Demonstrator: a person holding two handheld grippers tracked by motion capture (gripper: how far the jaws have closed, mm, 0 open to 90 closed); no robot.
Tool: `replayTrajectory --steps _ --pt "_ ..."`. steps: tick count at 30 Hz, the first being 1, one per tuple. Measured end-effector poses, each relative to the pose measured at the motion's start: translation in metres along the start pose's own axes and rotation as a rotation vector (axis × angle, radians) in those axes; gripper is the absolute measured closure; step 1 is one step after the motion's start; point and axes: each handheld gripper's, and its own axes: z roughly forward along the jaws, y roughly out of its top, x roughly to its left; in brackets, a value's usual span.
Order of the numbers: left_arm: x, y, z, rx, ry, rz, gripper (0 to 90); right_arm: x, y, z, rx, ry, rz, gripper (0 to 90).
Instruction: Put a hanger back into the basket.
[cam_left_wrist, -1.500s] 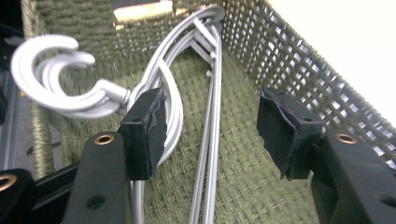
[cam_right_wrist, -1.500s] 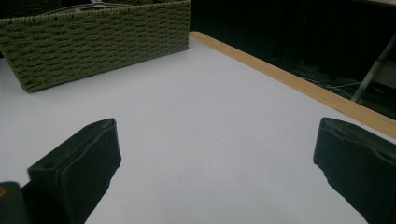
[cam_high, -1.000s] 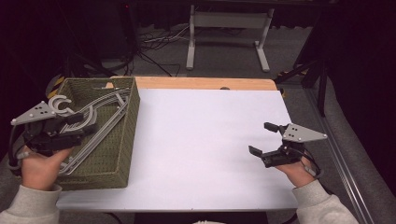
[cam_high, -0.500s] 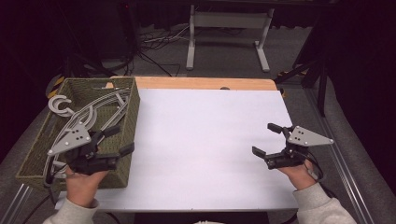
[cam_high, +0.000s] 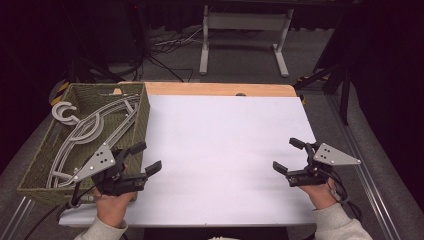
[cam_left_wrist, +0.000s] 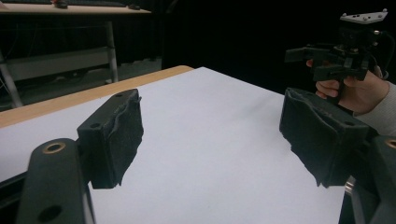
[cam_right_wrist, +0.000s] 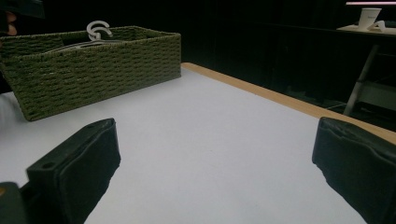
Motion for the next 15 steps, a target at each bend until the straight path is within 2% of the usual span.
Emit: replayTrajectory --steps 4,7,9,10,12,13,14,15 --pt "-0.006 -0.006 0.007 0.003 -0.035 -0.017 22.2 0.0 -0.004 -0.003 -0.001 -0.004 0.008 1.4" --pt "-0.014 -0.017 0.021 0.034 -0.057 -0.013 22.6 0.0 -0.006 -0.005 -0.009 -0.012 0.01 1.4" --pt "-0.019 -0.024 0.029 0.037 -0.065 -0.016 22.5 0.0 -0.008 -0.006 -0.01 -0.015 0.011 1.4" --pt "-0.021 -0.028 0.032 0.037 -0.062 -0.014 22.5 0.0 -0.009 -0.007 -0.01 -0.014 0.012 1.4" --pt "-0.029 -0.035 0.037 0.004 -0.032 0.026 23.6 0.0 -0.01 -0.007 -0.014 -0.02 0.013 1.4" --pt "-0.03 -0.04 0.043 0.01 -0.025 0.034 23.4 0.0 -0.011 -0.007 -0.019 -0.021 0.014 1.4" --pt "-0.03 -0.04 0.043 0.01 -0.025 0.034 22.1 0.0 -0.011 -0.008 -0.021 -0.023 0.01 1.4" --pt "-0.028 -0.045 0.051 0.034 -0.025 0.007 22.1 0.0 -0.011 -0.008 -0.021 -0.023 0.01 1.4"
